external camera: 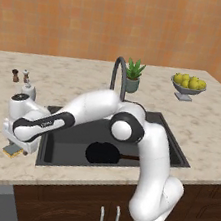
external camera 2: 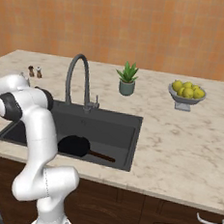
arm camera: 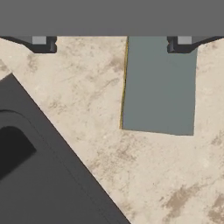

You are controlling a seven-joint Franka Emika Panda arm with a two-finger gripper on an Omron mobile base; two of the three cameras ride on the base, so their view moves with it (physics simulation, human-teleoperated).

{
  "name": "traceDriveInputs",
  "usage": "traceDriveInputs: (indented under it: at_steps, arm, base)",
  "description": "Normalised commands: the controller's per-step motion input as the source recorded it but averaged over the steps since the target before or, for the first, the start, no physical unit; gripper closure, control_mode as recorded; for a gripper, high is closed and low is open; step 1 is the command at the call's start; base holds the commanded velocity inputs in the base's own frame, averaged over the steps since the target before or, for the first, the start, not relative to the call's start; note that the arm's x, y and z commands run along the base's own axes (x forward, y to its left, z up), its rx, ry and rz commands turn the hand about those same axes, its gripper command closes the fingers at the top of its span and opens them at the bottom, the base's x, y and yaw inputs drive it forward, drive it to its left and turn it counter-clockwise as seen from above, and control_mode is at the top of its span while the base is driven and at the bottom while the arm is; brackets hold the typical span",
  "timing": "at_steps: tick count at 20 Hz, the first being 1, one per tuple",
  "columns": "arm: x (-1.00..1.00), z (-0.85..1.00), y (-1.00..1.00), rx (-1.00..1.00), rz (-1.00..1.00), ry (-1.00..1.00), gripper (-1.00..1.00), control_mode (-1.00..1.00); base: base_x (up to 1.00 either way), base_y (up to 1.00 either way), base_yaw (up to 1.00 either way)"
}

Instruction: Pick the pan and sponge and place them into the sink. Then turn on the water.

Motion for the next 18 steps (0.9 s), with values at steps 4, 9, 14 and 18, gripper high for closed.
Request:
traceDriveInputs:
  at_steps: [4,9,14,18]
  arm:
    - [0.10,-0.06,0.11,0.03,-0.05,-0.02,-1.00,-1.00]
    - [0.06,-0.05,0.14,0.07,-0.03,-0.10,-1.00,-1.00]
    - [0.00,-0.14,0.10,0.01,-0.04,-0.02,-1.00,-1.00]
    - [0.02,-0.19,0.03,0.00,-0.03,-0.01,-1.00,-1.00]
  base:
    - [0.00,0.00,0.00]
    - [0.00,0.00,0.00]
    - [0.00,0.00,0.00]
    - [0.00,0.00,0.00]
